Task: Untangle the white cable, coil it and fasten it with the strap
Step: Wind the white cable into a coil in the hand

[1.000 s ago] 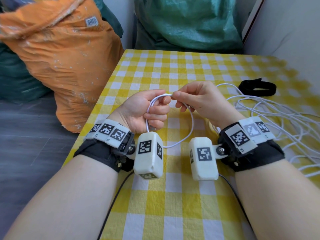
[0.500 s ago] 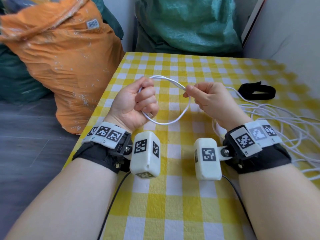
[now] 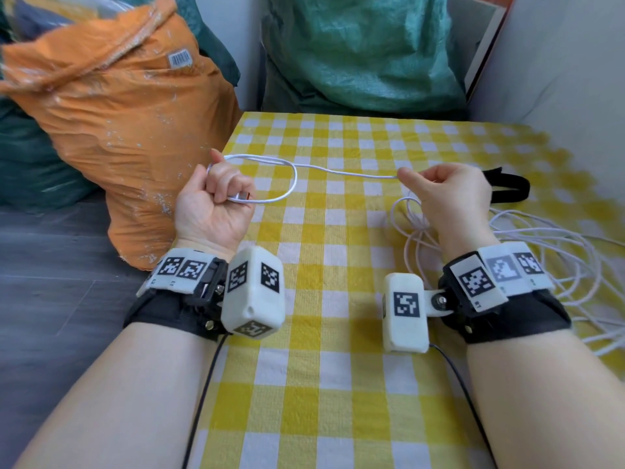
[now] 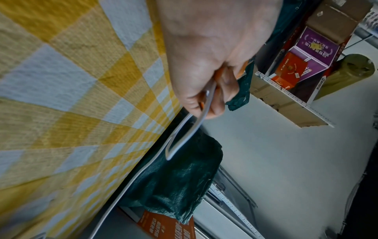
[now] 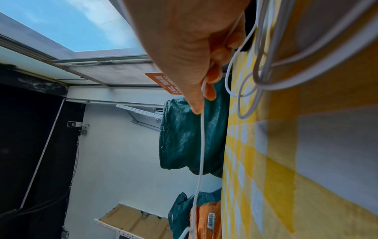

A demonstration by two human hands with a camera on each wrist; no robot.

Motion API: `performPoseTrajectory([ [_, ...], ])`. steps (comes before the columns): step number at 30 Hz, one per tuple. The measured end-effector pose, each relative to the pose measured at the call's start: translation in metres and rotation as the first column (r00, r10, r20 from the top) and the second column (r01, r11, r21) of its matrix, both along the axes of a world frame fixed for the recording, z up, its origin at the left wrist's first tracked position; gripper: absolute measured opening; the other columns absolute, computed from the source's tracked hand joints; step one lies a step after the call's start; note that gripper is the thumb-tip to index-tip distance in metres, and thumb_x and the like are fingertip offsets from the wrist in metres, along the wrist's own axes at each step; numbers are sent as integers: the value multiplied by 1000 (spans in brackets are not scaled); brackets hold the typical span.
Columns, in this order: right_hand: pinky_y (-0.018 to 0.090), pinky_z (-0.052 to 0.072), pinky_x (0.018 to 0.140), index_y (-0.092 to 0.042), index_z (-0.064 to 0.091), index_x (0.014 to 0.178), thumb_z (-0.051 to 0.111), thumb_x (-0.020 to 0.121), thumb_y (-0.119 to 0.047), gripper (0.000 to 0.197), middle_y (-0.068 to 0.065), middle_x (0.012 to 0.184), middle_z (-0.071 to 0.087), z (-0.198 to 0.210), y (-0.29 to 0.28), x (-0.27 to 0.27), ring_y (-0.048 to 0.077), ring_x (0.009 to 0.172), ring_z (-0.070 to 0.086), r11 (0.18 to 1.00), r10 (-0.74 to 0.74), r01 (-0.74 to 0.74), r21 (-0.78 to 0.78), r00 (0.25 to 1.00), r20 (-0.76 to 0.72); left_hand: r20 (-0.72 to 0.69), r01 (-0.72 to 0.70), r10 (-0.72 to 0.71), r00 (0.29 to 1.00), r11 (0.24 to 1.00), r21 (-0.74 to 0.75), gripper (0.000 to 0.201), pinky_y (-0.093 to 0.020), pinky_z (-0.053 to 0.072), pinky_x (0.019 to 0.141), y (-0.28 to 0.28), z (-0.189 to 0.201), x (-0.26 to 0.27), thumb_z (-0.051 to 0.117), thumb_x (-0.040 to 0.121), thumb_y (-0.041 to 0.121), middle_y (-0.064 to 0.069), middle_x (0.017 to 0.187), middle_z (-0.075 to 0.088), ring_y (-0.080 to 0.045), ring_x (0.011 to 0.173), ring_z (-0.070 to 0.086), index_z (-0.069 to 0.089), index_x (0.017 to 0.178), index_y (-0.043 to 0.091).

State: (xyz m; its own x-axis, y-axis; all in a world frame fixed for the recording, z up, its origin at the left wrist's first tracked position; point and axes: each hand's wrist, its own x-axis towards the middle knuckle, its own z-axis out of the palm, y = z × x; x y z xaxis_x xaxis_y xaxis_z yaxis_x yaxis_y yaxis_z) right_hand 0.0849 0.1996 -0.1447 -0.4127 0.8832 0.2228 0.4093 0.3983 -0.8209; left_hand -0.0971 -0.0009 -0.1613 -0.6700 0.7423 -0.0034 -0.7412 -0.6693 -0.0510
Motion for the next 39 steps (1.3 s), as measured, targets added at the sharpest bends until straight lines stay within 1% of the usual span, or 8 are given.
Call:
performPoseTrajectory([
  [6,30,42,71,-21,53,55,66,79,-50,40,-6,54,51,5,5,7,18,70,54,999,-52,52,3,999,4,7,-143,146,989,979,-147,41,-21,31,36,-2,1,-4,26,102,31,4,43,28,-10,31,26,54,84,6],
  [10,25,37,65,-19,64,72,61,87,-37,23,-10,56,50,8,2,1,13,61,48,999,31,-31,-16,1000,4,-127,-187,157,979,943,-275,39,-18,33,40,3,7,5,26,101,35,6,45,29,-7,36,29,56,88,14],
  [19,8,31,40,-22,74,102,47,93,-7,32,-4,94,60,33,0,9,3,49,37,954,287,-298,41,942,175,-509,-169,-89,856,882,-439,27,-17,20,41,24,48,31,33,99,32,7,49,22,-6,36,20,52,84,19],
  [22,7,33,38,-24,75,95,55,89,-8,26,-9,83,63,42,-6,14,9,52,49,898,421,-440,19,869,260,-607,-193,-155,779,863,-467,23,-18,27,43,38,67,35,33,99,23,6,53,30,-7,40,26,51,86,17],
  [26,22,52,62,-22,73,83,71,78,-7,16,-5,76,70,50,-14,17,7,57,61,824,539,-567,3,786,302,-730,-267,-296,616,793,-547,27,-19,34,46,53,79,46,31,101,20,2,57,46,-10,45,41,49,82,14],
  [31,19,49,54,-18,67,75,78,71,-4,18,-3,67,69,53,-21,13,1,50,58,778,621,-629,-12,765,172,-718,-394,-594,364,600,-696,28,-34,53,72,62,70,67,34,102,18,-5,72,69,-23,73,67,55,85,10],
  [36,14,44,52,-18,59,67,80,68,-2,26,3,65,69,54,-21,11,3,50,57,770,636,-635,63,772,14,-642,-384,-722,259,533,-754,27,-31,48,53,64,64,76,40,100,17,-11,66,65,-20,48,57,58,84,6],
  [39,13,39,50,-18,58,67,80,68,-4,26,1,64,69,54,-20,10,2,49,53,789,607,-596,151,794,-38,-614,-367,-766,188,525,-768,30,-21,19,43,65,63,76,39,100,24,-3,45,44,-10,34,27,51,76,10],
])
